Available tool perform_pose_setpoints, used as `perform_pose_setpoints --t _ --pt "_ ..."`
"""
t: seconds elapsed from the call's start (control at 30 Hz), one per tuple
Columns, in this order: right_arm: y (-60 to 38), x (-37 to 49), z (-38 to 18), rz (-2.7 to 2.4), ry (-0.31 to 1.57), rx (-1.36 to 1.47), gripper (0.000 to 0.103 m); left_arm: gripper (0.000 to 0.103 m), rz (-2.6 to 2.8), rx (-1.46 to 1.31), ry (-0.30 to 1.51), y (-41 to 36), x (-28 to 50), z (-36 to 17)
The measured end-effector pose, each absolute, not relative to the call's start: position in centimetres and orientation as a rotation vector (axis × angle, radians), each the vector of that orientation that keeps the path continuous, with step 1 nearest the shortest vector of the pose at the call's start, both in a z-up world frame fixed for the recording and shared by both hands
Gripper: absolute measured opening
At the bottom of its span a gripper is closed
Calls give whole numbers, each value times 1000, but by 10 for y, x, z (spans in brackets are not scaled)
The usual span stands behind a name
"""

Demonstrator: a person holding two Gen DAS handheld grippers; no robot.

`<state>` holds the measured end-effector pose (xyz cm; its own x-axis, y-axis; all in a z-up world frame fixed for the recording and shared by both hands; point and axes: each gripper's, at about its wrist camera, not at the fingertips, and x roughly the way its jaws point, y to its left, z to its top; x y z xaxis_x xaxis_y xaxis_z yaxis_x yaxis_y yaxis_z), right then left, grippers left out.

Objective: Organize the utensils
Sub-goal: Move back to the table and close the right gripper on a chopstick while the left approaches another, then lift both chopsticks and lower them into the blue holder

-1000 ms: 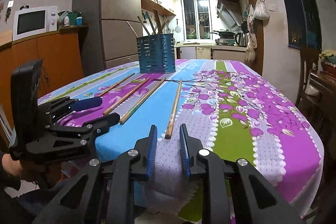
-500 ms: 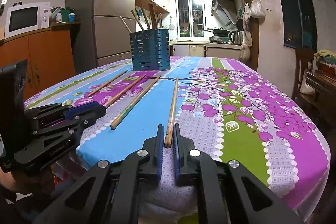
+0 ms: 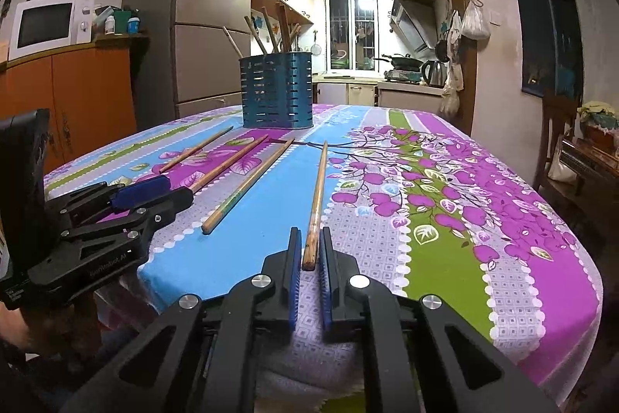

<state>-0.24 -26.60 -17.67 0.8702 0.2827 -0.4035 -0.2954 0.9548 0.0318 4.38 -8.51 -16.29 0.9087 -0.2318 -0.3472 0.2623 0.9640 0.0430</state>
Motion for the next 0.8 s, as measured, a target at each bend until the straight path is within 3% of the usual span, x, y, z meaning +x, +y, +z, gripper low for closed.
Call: perform_pose_setpoints --t 0.07,0.47,0.8 --pt "-266 -3 -178 297 409 -19 10 12 -262 102 346 -90 41 -163" --pt "-267 -6 -171 294 403 -13 7 5 -267 132 326 -88 35 -154" --pt "-274 -22 -115 298 318 -87 7 5 -260 167 185 -82 24 -107"
